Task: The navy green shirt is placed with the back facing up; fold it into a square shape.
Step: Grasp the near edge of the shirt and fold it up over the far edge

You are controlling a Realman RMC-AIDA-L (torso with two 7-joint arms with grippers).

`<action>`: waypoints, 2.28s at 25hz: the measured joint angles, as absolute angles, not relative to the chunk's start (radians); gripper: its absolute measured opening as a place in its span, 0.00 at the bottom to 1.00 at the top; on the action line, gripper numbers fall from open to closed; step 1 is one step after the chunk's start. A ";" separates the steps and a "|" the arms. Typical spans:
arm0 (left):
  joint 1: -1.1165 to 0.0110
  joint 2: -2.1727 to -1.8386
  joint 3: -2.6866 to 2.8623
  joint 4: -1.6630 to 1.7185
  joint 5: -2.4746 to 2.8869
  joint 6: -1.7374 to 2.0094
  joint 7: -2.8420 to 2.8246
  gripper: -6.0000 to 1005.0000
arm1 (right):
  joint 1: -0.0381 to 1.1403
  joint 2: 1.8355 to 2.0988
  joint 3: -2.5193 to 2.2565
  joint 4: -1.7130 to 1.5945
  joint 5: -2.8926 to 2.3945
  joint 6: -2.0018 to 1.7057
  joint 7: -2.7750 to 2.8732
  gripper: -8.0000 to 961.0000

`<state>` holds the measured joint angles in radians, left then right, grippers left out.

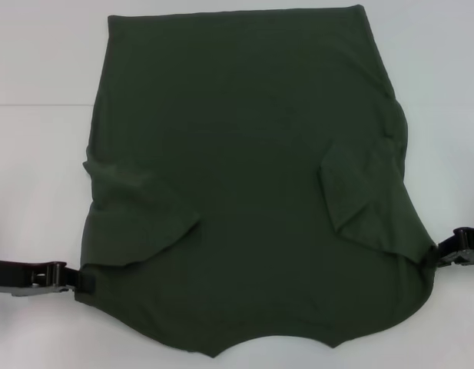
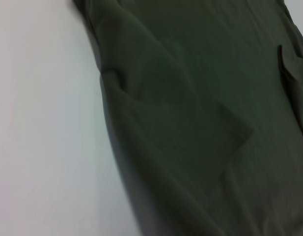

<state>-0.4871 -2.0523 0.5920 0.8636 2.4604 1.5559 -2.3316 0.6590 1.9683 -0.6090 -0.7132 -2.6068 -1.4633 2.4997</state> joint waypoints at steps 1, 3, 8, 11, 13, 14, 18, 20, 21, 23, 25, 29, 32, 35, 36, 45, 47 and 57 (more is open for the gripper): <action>-0.488 -2.052 0.592 0.864 2.460 1.556 -2.332 0.03 | 0.660 1.968 -0.609 -0.713 -2.606 -1.463 2.499 0.30; -0.490 -2.052 0.592 0.864 2.461 1.556 -2.332 0.03 | 0.661 1.968 -0.609 -0.713 -2.606 -1.464 2.497 0.25; -0.495 -2.052 0.592 0.861 2.461 1.555 -2.332 0.04 | 0.665 1.964 -0.609 -0.713 -2.607 -1.471 2.486 0.12; -0.496 -2.050 0.592 0.854 2.461 1.556 -2.334 0.04 | 0.666 1.957 -0.609 -0.713 -2.607 -1.483 2.473 0.04; -0.496 -2.047 0.591 0.852 2.461 1.561 -2.336 0.04 | 0.667 1.952 -0.608 -0.714 -2.606 -1.502 2.454 0.04; -0.497 -2.044 0.591 0.852 2.461 1.567 -2.336 0.04 | 0.667 1.949 -0.607 -0.715 -2.606 -1.520 2.439 0.04; -0.500 -2.022 0.591 0.825 2.461 1.617 -2.338 0.05 | 0.657 1.943 -0.606 -0.743 -2.606 -1.603 2.381 0.04; -0.510 -1.997 0.592 0.777 2.463 1.655 -2.340 0.05 | 0.646 1.941 -0.607 -0.752 -2.609 -1.643 2.348 0.04; -0.512 -1.991 0.592 0.766 2.464 1.663 -2.339 0.05 | 0.640 1.939 -0.608 -0.752 -2.610 -1.664 2.328 0.04; -0.519 -1.968 0.595 0.724 2.469 1.688 -2.337 0.05 | 0.628 1.933 -0.608 -0.752 -2.611 -1.700 2.291 0.04; -0.523 -1.947 0.598 0.685 2.474 1.711 -2.334 0.05 | 0.616 1.925 -0.609 -0.747 -2.614 -1.739 2.253 0.04; -0.522 -1.922 0.601 0.653 2.479 1.782 -2.332 0.06 | 0.601 1.916 -0.613 -0.743 -2.638 -1.812 2.185 0.04; -0.521 -1.916 0.603 0.650 2.515 1.866 -2.332 0.06 | 0.594 1.915 -0.621 -0.742 -2.660 -1.857 2.134 0.04; -0.524 -1.915 0.605 0.648 2.549 1.917 -2.329 0.06 | 0.592 1.915 -0.630 -0.736 -2.688 -1.888 2.086 0.04; -0.525 -1.915 0.608 0.645 2.555 1.932 -2.325 0.06 | 0.592 1.916 -0.638 -0.730 -2.696 -1.900 2.068 0.04; -0.530 -1.914 0.691 0.603 2.579 1.994 -2.301 0.07 | 0.582 1.933 -0.696 -0.704 -2.705 -1.945 1.997 0.04; -0.527 -1.917 0.689 0.601 2.586 1.987 -2.301 0.07 | 0.580 1.936 -0.697 -0.701 -2.706 -1.942 1.994 0.04; -0.538 -1.912 0.393 0.607 2.581 1.946 -2.249 0.08 | 0.592 1.932 -0.518 -0.699 -2.685 -1.924 1.983 0.04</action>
